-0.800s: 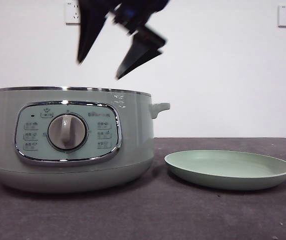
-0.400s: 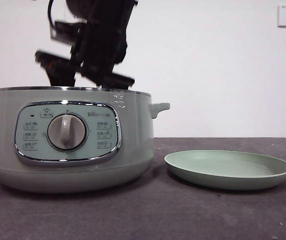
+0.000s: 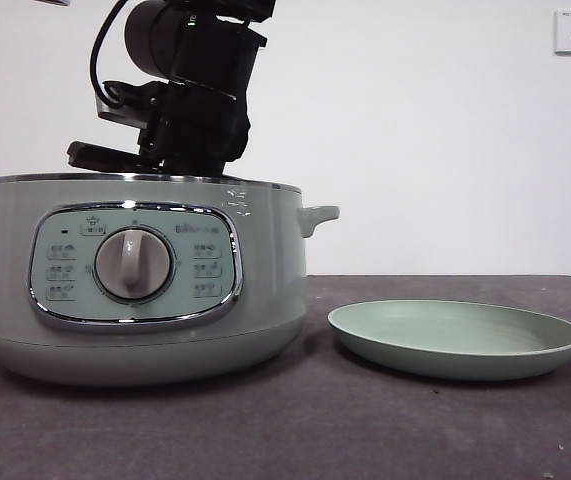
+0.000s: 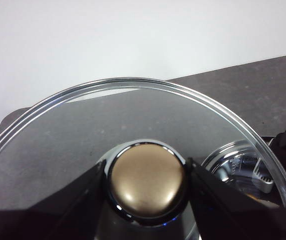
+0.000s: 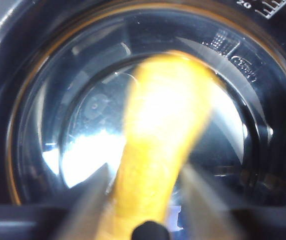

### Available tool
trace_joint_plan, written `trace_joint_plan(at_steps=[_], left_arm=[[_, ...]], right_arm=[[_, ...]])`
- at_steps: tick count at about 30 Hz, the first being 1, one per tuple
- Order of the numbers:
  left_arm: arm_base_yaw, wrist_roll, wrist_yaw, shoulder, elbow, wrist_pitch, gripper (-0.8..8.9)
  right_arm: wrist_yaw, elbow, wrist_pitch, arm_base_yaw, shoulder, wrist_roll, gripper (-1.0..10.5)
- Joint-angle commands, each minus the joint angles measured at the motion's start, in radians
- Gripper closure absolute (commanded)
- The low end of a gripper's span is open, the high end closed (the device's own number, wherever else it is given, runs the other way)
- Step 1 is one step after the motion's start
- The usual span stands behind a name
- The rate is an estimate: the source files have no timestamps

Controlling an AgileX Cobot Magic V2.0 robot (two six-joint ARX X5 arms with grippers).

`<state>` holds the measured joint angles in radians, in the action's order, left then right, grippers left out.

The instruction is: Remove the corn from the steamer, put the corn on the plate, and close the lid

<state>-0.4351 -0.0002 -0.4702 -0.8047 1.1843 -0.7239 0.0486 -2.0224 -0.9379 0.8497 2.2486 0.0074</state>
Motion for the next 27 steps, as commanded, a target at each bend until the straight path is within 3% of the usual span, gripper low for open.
trace_joint_plan(at_steps=[1, 12, 16, 22, 27], left_arm=[[-0.002, 0.008, -0.012, 0.012, 0.016, 0.037, 8.22], [-0.002, 0.008, 0.003, 0.009, 0.016, 0.035, 8.23], [-0.002, 0.008, 0.007, 0.002, 0.016, 0.045, 8.22], [-0.002, 0.003, 0.064, -0.021, 0.016, 0.075, 8.22], [-0.002, 0.001, 0.087, -0.047, 0.016, 0.103, 8.22]], right_arm=[[-0.004, -0.003, 0.006, 0.002, 0.018, 0.003, 9.6], [-0.012, -0.011, -0.031, -0.018, -0.134, 0.010, 9.6], [-0.083, -0.011, -0.099, -0.049, -0.227, 0.009, 9.6], [-0.099, -0.011, -0.257, -0.114, -0.320, 0.014, 9.6], [-0.187, -0.009, -0.384, -0.153, -0.336, 0.072, 9.6]])
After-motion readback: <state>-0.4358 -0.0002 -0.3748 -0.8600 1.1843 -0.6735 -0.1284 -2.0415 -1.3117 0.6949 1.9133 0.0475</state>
